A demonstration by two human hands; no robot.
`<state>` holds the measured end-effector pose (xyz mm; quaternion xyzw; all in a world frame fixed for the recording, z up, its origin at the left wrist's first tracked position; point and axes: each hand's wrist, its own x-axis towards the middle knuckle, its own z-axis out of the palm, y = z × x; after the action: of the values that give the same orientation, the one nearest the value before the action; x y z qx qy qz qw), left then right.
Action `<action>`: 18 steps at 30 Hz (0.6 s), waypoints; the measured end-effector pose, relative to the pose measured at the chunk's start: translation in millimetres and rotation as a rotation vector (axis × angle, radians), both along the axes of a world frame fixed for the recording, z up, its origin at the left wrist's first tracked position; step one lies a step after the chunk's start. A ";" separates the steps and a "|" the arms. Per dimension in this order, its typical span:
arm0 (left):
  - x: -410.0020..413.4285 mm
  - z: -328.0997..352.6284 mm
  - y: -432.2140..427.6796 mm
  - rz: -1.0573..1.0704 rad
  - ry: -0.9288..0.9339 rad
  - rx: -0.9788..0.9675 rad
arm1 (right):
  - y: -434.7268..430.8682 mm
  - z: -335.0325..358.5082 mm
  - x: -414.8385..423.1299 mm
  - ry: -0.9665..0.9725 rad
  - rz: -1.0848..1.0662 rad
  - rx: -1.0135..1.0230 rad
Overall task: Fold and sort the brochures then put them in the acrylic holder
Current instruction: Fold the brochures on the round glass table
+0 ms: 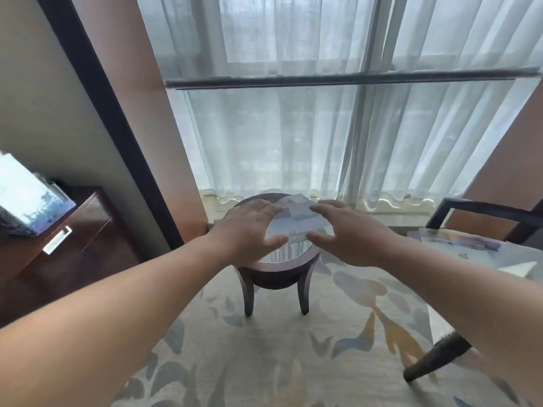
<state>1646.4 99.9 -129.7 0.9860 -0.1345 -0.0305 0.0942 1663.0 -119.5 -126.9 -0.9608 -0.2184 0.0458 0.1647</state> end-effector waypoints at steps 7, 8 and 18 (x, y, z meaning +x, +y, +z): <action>100.4 -12.9 -11.2 -0.002 0.061 0.018 | -11.2 -15.0 102.5 0.056 0.015 -0.025; 114.9 -17.2 -10.4 0.005 0.066 0.019 | -10.5 -18.8 116.2 0.067 0.012 -0.025; 262.1 -71.4 7.2 -0.106 0.127 0.053 | 7.2 -58.5 245.7 0.160 -0.054 -0.036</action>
<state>1908.4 107.1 -201.2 0.9757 -0.1794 -0.1015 0.0749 1908.7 -112.3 -185.4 -0.9624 -0.1776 0.1222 0.1653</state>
